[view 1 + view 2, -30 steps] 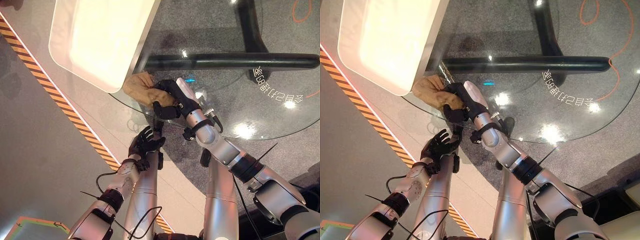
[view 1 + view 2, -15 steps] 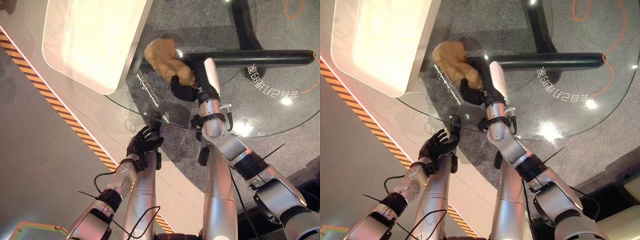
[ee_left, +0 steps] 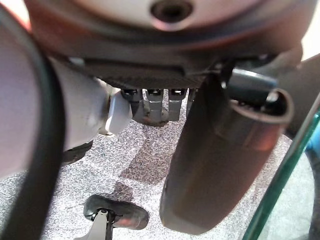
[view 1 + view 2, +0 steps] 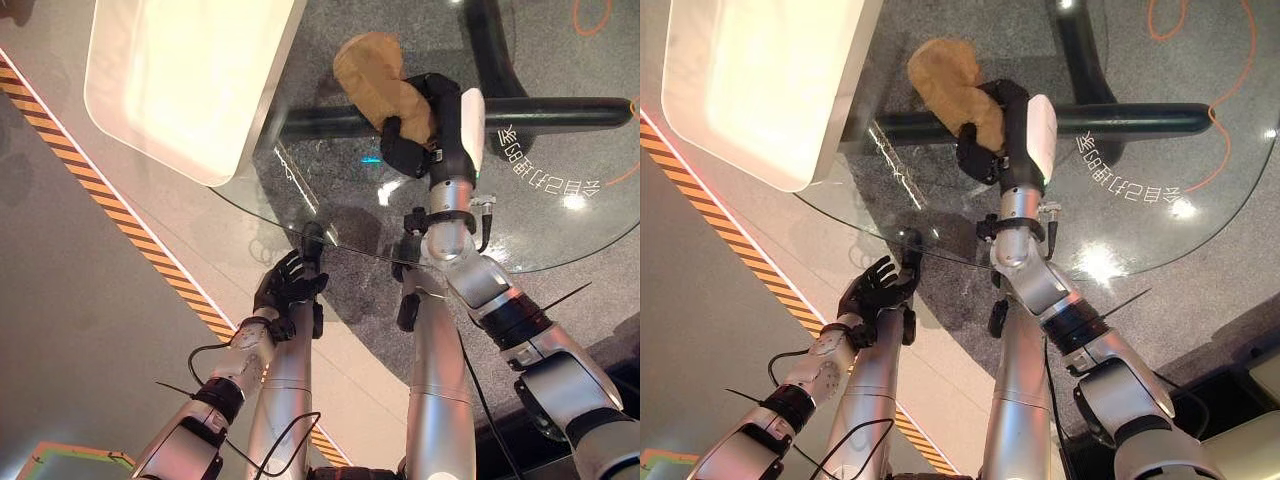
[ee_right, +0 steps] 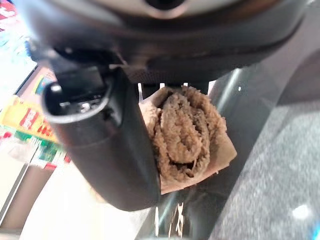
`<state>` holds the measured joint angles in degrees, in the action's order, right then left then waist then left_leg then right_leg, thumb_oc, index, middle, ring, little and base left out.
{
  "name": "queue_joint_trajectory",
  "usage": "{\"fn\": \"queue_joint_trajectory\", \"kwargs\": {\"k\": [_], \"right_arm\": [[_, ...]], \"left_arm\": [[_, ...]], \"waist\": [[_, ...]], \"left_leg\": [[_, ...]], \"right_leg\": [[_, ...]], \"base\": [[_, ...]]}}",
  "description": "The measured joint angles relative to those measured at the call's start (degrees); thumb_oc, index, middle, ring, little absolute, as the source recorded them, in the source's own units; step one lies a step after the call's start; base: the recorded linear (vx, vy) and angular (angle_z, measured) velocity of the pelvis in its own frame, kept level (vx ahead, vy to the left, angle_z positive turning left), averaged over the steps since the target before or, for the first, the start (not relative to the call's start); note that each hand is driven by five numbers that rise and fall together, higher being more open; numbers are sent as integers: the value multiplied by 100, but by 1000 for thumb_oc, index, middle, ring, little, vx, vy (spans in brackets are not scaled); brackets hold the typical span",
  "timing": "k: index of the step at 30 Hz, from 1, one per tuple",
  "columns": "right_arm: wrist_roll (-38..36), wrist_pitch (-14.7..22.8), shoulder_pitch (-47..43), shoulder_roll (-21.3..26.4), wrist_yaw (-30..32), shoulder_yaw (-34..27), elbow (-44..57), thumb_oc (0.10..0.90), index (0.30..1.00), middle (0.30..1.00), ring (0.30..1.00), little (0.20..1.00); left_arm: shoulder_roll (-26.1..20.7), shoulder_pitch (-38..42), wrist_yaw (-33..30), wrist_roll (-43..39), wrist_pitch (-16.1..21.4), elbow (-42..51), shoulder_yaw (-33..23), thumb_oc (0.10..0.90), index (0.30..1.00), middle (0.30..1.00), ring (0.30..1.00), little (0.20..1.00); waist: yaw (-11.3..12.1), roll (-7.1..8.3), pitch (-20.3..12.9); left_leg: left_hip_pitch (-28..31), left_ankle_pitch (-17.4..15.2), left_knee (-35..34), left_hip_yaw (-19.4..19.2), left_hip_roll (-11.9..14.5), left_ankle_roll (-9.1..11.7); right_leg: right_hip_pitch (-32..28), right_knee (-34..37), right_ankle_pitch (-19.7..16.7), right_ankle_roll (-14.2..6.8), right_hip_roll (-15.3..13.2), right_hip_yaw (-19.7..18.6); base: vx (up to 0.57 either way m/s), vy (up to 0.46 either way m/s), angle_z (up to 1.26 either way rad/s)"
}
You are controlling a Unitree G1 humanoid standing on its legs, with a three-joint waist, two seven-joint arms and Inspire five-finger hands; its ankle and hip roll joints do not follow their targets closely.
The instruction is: Wipe the table with a cloth and put it in the basket.
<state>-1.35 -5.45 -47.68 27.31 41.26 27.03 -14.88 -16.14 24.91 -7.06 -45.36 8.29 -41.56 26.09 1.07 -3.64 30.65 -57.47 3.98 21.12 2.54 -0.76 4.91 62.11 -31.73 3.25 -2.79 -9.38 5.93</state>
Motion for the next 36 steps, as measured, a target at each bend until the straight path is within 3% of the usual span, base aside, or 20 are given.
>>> {"fn": "queue_joint_trajectory", "kwargs": {"k": [11, 19, 23, 36], "right_arm": [[-340, 35, 185, 451, 999, -766, 0, 100, 300, 300, 300, 200], [-788, 54, 582, 807, 1629, -1466, -39, 100, 300, 300, 300, 200], [-784, 67, 691, 865, 1643, -1478, -40, 100, 300, 300, 300, 200], [-659, 79, 677, 851, 1310, -1452, 61, 100, 300, 300, 300, 200]], "left_arm": [[-54, -22, 38, -2, 123, 78, 3, 800, 900, 900, 900, 900], [-198, -81, 55, -12, 159, 110, 4, 800, 900, 900, 900, 900], [-246, -130, 51, -13, 182, 114, 1, 800, 900, 900, 900, 900], [-221, -152, 61, -58, 217, 114, -54, 800, 900, 900, 900, 900]], "waist": [[8, 79, 22], [-179, 96, 29], [-284, 95, 29], [-248, 94, 29]], "left_leg": [[-82, -40, -5, -20, -3, -62], [-115, -89, -5, -78, -12, -131], [-114, -92, -6, -117, -8, -135], [-135, -95, -21, -180, 22, -141]], "right_leg": [[4, 205, -88, -22, 18, -12], [2, 354, -179, -72, 31, -71], [6, 396, -218, -82, 46, -118], [15, 501, -267, -106, 87, -169]], "base": [[0, -3, -1], [-7, 2, -4], [-9, 16, -4], [0, 6, -2]]}}
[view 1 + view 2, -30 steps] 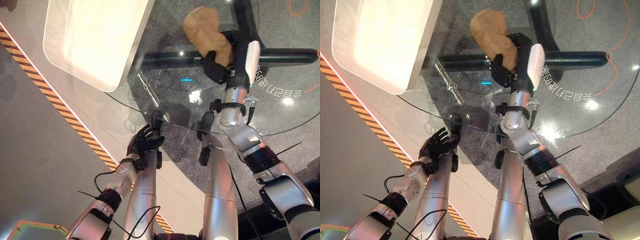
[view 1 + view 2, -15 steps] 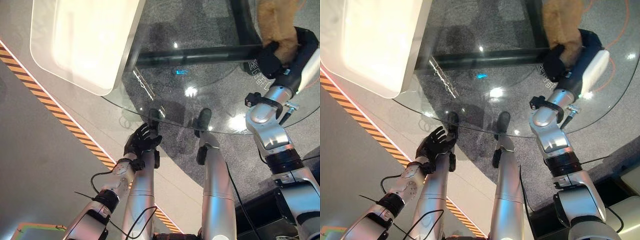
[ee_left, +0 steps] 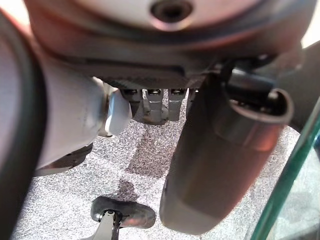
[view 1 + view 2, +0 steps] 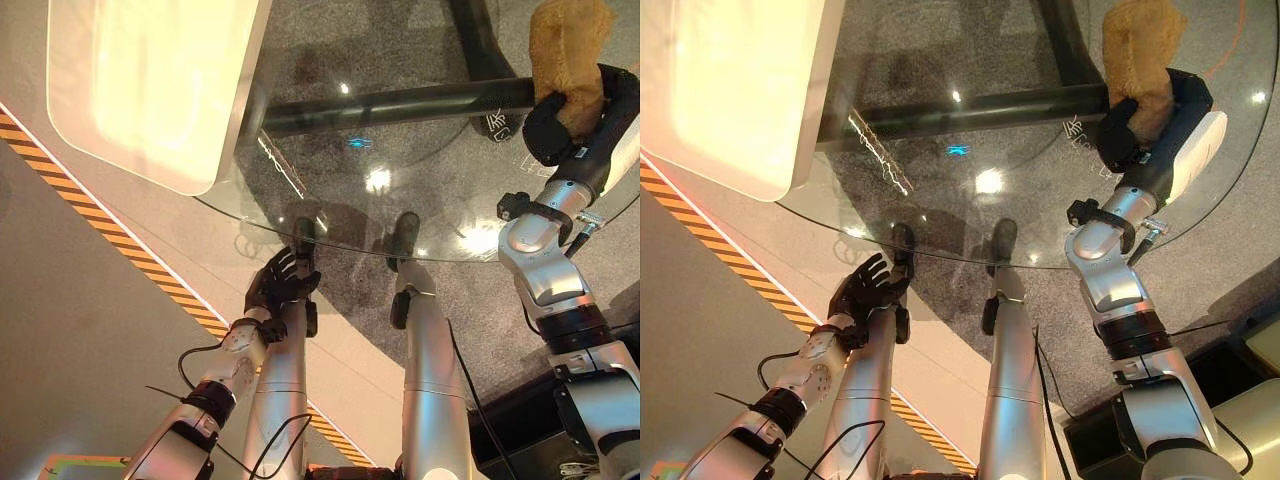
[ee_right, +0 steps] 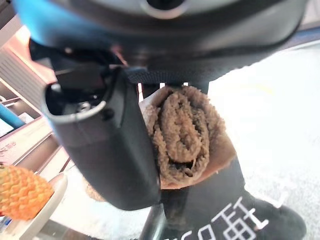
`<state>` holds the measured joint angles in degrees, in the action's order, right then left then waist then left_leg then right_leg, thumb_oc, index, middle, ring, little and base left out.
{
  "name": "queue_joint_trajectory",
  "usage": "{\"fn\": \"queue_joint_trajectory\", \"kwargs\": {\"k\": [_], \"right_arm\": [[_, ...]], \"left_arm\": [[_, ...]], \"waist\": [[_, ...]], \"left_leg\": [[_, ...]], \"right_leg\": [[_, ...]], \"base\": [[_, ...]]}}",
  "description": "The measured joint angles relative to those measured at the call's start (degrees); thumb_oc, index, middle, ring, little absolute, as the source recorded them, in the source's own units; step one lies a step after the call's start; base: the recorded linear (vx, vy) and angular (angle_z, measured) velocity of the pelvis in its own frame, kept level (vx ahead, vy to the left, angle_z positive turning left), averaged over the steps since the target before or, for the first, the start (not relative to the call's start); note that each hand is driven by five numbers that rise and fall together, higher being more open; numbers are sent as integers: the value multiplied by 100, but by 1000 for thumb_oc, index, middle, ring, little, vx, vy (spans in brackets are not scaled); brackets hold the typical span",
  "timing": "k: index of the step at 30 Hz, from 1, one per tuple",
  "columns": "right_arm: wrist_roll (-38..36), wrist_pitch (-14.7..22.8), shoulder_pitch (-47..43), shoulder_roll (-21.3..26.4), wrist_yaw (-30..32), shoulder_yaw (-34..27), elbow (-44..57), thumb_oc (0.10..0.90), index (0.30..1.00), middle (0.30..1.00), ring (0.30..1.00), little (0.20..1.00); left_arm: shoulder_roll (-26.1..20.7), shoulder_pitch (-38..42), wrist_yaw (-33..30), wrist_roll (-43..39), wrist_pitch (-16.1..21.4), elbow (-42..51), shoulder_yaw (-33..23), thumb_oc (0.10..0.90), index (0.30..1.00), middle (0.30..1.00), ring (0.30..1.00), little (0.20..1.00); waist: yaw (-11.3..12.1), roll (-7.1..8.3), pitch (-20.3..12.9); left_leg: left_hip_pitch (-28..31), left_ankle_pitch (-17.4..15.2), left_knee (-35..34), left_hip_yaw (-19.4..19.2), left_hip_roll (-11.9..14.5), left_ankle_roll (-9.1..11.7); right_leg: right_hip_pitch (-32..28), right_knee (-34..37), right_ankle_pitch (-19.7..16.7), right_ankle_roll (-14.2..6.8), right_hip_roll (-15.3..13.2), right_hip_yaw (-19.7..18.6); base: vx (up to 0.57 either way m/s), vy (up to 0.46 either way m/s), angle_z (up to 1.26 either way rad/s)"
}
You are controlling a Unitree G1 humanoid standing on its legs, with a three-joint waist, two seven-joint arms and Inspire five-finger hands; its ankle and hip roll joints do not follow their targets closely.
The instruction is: Wipe the table with a cloth and put it in the basket.
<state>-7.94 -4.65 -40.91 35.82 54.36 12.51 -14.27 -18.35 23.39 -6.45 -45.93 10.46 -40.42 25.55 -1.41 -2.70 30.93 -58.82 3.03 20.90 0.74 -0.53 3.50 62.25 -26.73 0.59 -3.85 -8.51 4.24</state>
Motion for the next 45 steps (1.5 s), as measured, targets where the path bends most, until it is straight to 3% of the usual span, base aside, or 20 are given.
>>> {"fn": "queue_joint_trajectory", "kwargs": {"k": [6, 14, 28, 39, 45], "right_arm": [[565, -50, 12, -5, -822, 111, 286, 100, 300, 300, 300, 200], [681, -34, -62, -39, -2156, 698, 830, 100, 300, 300, 300, 200], [681, 54, -89, -229, -2957, 986, 829, 100, 300, 300, 300, 200], [529, 149, -188, -222, -3621, 1688, 796, 100, 300, 300, 300, 200], [208, 212, 245, -237, -4111, 1963, 790, 100, 300, 300, 300, 200]], "left_arm": [[95, -64, 71, 14, -1, -1, -174, 800, 900, 900, 900, 900], [103, -76, 98, 69, 1, -2, -196, 800, 900, 900, 900, 900], [138, -76, 110, 177, -14, -12, -188, 800, 900, 900, 900, 900], [141, -72, 112, 175, -85, -5, -185, 800, 900, 900, 900, 900], [183, -74, 113, 168, -183, -9, -142, 800, 900, 900, 900, 900]], "waist": [[-28, -3, 0], [-12, -8, -2], [90, -19, -9], [148, -24, -12], [238, -24, -12]], "left_leg": [[-1, 4, -5, 3, 10, 6], [1, 28, -14, 32, 18, 40], [73, 114, -137, 153, 57, 137], [146, 140, -177, 175, 33, 167], [311, 147, -178, 222, 17, 176]], "right_leg": [[3, -5, 24, -28, 9, 6], [1, -29, 30, -20, 14, 35], [4, -208, 145, 79, 18, 169], [-14, -323, 196, 123, -19, 184], [-191, -364, 245, 94, -44, 232]], "base": [[0, 0, 0], [0, 0, 0], [1, 3, 3], [-1, 2, 1], [-7, 6, 4]]}}
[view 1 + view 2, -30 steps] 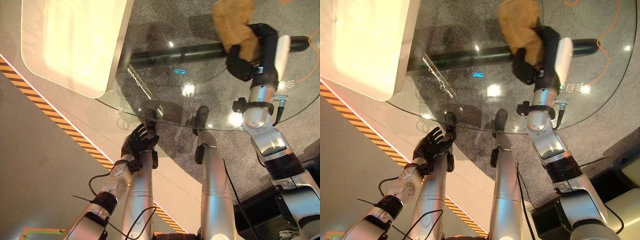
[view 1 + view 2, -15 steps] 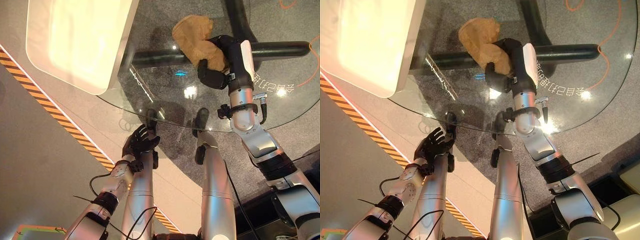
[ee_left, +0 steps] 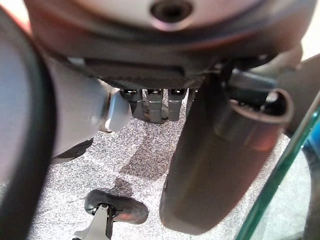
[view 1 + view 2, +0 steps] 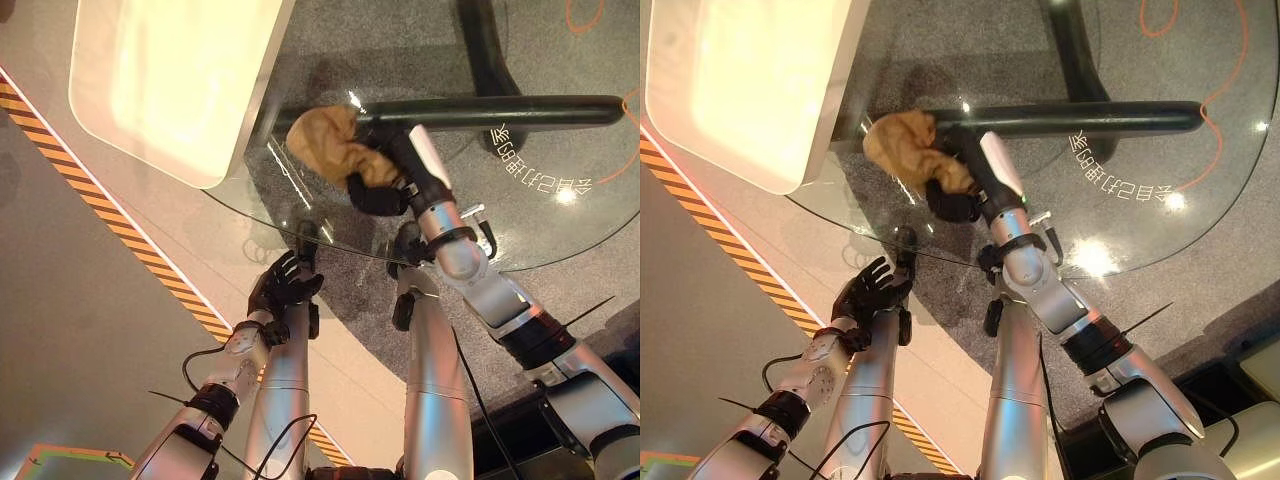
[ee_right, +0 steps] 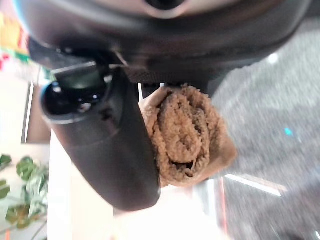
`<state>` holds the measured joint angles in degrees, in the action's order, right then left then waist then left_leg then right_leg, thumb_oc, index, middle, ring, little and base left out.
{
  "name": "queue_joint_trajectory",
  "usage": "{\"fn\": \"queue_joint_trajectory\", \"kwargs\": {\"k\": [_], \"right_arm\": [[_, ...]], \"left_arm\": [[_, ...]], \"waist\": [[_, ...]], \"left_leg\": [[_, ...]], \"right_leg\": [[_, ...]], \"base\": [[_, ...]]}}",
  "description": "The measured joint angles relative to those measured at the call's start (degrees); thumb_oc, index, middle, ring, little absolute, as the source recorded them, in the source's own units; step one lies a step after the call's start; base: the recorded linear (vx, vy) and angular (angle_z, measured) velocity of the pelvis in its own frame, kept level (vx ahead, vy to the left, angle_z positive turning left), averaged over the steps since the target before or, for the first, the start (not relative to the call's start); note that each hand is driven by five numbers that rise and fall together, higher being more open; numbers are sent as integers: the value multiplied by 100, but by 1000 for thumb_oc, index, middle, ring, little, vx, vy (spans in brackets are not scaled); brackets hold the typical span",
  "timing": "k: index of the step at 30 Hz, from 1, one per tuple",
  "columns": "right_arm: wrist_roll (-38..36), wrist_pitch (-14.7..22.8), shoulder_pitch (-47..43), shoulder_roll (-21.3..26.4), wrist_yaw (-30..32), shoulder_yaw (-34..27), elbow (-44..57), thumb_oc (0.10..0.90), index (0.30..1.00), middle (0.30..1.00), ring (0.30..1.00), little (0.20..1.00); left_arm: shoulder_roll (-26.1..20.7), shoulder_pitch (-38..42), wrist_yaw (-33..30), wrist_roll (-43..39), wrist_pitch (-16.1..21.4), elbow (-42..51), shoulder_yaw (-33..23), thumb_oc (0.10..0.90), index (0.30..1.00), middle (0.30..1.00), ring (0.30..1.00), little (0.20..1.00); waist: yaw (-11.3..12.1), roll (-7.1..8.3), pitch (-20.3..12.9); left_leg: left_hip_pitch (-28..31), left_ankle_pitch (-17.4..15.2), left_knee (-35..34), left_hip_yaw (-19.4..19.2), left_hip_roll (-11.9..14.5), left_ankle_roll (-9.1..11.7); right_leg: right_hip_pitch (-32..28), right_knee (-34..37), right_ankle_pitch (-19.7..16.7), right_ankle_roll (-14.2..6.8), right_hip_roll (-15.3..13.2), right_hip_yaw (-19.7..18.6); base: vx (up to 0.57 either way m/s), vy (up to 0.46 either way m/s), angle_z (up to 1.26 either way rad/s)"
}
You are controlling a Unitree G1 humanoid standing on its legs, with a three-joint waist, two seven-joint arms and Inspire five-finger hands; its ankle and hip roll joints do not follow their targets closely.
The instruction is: Wipe the table with a cloth and put it in the basket.
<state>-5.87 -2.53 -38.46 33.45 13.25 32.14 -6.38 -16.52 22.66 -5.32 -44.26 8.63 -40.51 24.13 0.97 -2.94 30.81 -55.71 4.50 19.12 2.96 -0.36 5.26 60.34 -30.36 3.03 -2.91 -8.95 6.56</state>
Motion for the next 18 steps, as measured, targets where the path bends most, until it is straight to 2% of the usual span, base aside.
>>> {"fn": "queue_joint_trajectory", "kwargs": {"k": [16, 18], "right_arm": [[-213, 96, 440, 53, -36, -191, 0, 100, 300, 300, 300, 200], [-218, 96, 518, 49, -37, -229, 0, 100, 300, 300, 300, 200]], "left_arm": [[-15, -137, 14, -73, -61, -120, 95, 800, 900, 900, 900, 900], [-14, -233, 247, -434, -13, -107, 24, 800, 900, 900, 900, 900]], "waist": [[-130, 27, 9], [-125, 33, 12]], "left_leg": [[535, 14, -28, 106, -9, -6], [633, 13, -47, 109, -8, -8]], "right_leg": [[-624, 85, 26, -1, -11, 114], [-726, 109, 28, -4, -10, 122]], "base": [[-9, -11, 2], [-21, -35, 1]]}}
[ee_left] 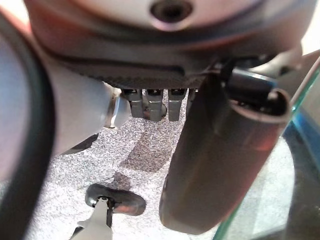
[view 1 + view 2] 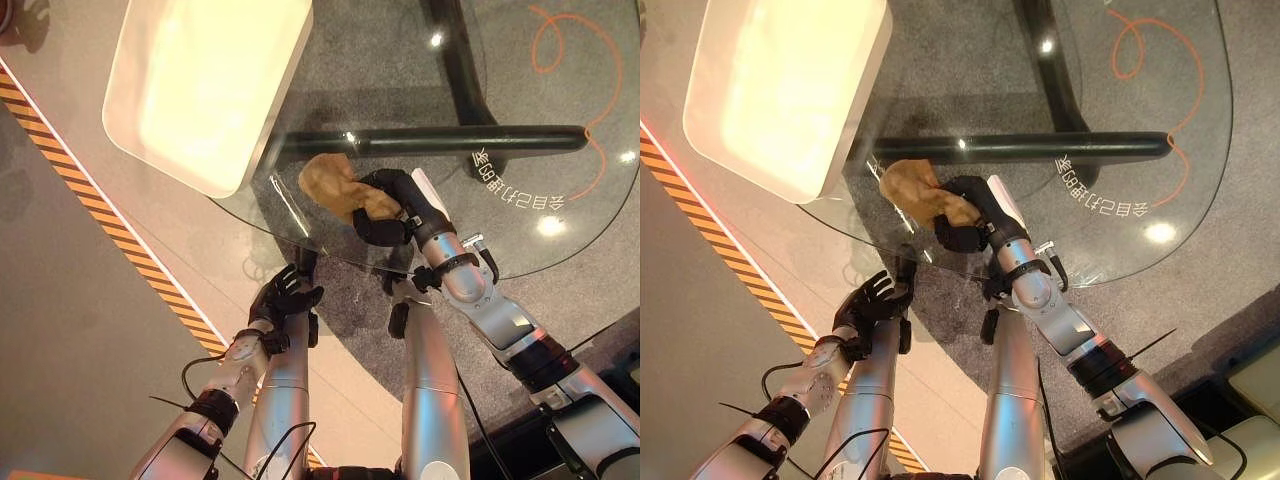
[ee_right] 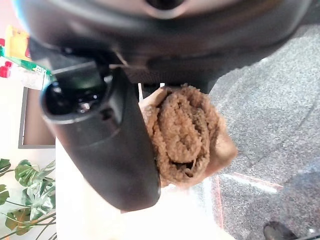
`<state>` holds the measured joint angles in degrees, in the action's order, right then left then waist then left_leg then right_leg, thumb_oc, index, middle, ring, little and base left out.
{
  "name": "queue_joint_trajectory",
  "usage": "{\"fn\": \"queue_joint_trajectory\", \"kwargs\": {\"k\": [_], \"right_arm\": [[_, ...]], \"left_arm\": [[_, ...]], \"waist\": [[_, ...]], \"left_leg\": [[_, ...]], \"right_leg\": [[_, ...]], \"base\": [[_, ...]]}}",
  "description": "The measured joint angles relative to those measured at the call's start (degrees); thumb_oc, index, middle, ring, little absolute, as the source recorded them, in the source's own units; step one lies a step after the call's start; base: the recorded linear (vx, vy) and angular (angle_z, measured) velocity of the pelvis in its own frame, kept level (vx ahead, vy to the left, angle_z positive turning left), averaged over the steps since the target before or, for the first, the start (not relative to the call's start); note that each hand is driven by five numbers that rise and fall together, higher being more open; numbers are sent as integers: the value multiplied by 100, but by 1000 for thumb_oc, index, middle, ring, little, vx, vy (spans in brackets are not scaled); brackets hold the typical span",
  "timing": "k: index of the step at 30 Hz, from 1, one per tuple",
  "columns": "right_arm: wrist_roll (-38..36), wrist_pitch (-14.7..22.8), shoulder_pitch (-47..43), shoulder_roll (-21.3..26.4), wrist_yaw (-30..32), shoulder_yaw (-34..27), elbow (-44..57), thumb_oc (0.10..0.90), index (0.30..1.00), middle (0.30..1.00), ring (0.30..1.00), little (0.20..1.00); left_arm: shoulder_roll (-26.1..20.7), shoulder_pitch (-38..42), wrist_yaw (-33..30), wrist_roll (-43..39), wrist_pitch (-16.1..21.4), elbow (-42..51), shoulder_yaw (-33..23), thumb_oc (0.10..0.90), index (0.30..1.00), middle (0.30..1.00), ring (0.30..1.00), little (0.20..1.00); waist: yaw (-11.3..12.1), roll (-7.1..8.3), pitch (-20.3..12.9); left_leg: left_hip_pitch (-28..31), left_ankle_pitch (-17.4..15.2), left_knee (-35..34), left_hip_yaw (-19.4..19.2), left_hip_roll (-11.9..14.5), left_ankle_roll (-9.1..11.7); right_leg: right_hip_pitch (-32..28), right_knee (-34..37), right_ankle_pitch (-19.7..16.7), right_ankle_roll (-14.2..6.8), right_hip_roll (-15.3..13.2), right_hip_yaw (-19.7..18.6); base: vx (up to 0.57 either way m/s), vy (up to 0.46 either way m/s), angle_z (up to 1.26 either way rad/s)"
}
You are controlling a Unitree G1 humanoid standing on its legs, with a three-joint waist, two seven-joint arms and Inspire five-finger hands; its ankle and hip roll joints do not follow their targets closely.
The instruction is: Wipe the table with a cloth and put it in the basket.
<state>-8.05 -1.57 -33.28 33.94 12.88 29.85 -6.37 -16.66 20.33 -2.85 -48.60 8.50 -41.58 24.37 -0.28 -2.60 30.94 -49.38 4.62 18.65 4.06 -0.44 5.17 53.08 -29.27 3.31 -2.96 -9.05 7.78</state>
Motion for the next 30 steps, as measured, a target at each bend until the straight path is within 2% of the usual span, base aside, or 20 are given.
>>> {"fn": "queue_joint_trajectory", "kwargs": {"k": [9, 17, 24, 30], "right_arm": [[-95, 31, 498, -41, -5, -251, 3, 100, 300, 300, 300, 200], [-102, 105, 840, -53, -37, -433, 10, 100, 300, 300, 300, 200], [-433, 491, 1286, -258, -33, -825, 94, 100, 300, 300, 300, 200], [-613, 690, 1492, -292, -179, -869, 309, 100, 300, 300, 300, 200]], "left_arm": [[-31, -602, 597, -379, 204, 370, -33, 800, 900, 900, 900, 900], [-122, -1121, 1217, -1379, 190, 1074, -223, 800, 900, 900, 900, 900], [-188, -1330, 2026, -2153, 181, 1893, -272, 800, 900, 900, 900, 900], [-177, -1333, 2116, -2267, 177, 2190, -282, 800, 900, 900, 900, 900]], "waist": [[8, 10, 0], [28, 37, 7], [43, 38, 8], [5, 40, 9]], "left_leg": [[497, 17, -176, 113, -1, -21], [1038, 28, -370, 114, -3, -39], [1375, 17, -463, 110, -2, -59], [1480, 1, -465, 96, 0, -83]], "right_leg": [[-559, 179, 20, -11, -3, 129], [-1055, 280, 61, -28, -7, 134], [-1387, 364, 76, -34, -3, 133], [-1488, 392, 80, -41, 7, 112]], "base": [[-32, -43, 4], [-6, -8, 0], [0, 0, 0], [0, 0, 0]]}}
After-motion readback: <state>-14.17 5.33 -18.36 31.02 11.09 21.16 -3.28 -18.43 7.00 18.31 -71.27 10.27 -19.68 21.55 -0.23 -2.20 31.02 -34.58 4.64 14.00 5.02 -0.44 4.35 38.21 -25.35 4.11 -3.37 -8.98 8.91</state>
